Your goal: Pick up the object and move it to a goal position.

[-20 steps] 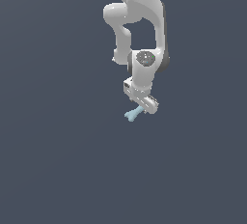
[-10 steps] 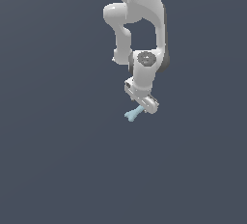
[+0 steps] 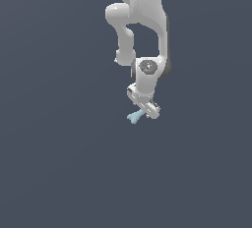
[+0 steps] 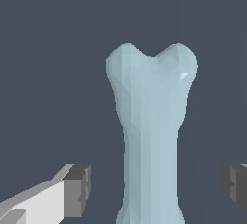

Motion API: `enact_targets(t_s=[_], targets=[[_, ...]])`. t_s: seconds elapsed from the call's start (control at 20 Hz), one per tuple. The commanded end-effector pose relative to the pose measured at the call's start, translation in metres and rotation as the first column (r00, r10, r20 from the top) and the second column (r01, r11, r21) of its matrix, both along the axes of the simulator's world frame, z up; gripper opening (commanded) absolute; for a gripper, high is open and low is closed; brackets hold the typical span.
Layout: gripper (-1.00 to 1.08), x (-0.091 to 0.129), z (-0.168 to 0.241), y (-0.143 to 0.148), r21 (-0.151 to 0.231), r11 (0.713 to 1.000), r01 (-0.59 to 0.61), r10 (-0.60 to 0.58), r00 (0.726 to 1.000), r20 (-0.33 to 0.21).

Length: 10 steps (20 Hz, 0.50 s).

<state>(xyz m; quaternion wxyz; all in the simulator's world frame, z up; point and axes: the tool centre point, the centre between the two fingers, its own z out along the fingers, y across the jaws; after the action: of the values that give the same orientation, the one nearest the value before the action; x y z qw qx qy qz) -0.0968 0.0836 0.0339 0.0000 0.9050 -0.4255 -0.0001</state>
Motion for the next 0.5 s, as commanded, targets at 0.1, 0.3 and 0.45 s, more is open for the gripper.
enact_targets(t_s=[0.1,0.3,0.45], targets=[[1.0,-0.0001,-0.0157,0.0002,0.0,1.0,0.001,-0.001,1.0,0.0],[1.0,0.0002,-0.0198,0.0,0.0,1.0,0.002,-0.002,1.0,0.0],[-1.0,0.0002,-0.0198,0.0,0.0,1.0,0.002,-0.002,1.0,0.0]])
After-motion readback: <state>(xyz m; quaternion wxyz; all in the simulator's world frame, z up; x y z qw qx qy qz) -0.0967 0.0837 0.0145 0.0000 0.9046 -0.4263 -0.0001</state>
